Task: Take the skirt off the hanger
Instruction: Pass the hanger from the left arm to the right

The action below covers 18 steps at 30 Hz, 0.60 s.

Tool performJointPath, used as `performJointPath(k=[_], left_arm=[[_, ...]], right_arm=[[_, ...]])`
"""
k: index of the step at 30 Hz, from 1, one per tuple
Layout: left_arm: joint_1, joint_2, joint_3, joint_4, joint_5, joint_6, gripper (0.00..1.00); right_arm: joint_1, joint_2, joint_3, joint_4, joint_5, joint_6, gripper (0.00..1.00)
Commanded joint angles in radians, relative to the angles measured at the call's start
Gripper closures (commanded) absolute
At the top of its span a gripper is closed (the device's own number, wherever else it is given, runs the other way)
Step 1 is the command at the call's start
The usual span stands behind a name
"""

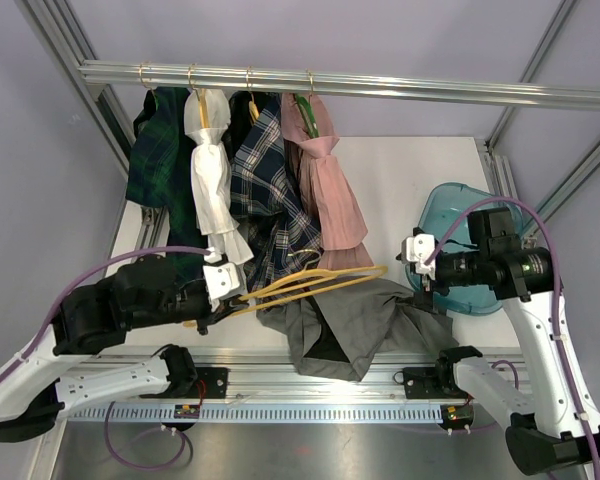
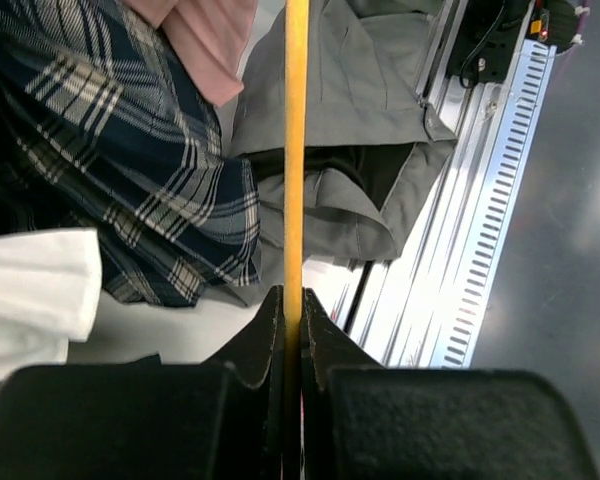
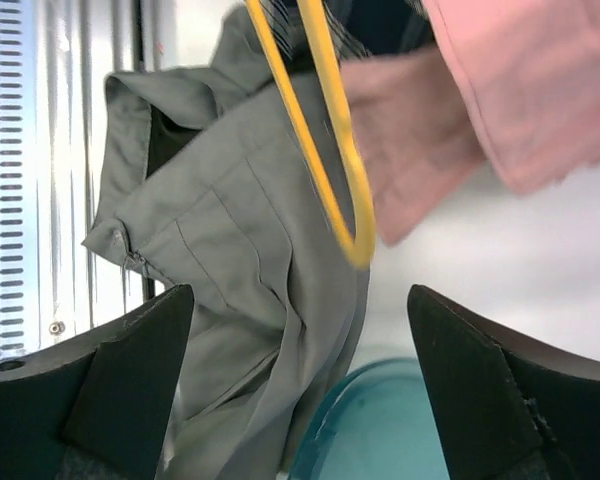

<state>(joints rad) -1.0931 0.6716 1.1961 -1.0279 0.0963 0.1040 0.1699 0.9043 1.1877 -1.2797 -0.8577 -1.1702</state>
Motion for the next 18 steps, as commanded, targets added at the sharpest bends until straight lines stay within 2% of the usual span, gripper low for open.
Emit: performJointPath(k=[1,3,9,13,18], left_arm=[[0.001,0.003,-0.016,0.187,0.091,0.092,1.00],[0.001,0.013,-0.049,0.231,0.131,0.108,1.00],[0.002,0.055,-0.092,0.321,0.174,0.145,1.00],[0.001,0.072,-0.116,0.368,0.161,0.152,1.00],[0.001,0.062,-0.150,0.417,0.126,0.158,1.00]], right_arm=[[-0.003,0.017,0.058,-0.279,-0.191,-0.250,0.05],[-0.001,0.054,0.099,-0.355,-0.222,-0.301,0.04],[0.055,0.139,0.135,-0.354,-0.244,-0.281,0.08],[0.169,0.154,0.121,-0.356,-0.198,-0.234,0.17],[0.203,0.142,0.064,-0.357,-0.178,-0.232,0.32]])
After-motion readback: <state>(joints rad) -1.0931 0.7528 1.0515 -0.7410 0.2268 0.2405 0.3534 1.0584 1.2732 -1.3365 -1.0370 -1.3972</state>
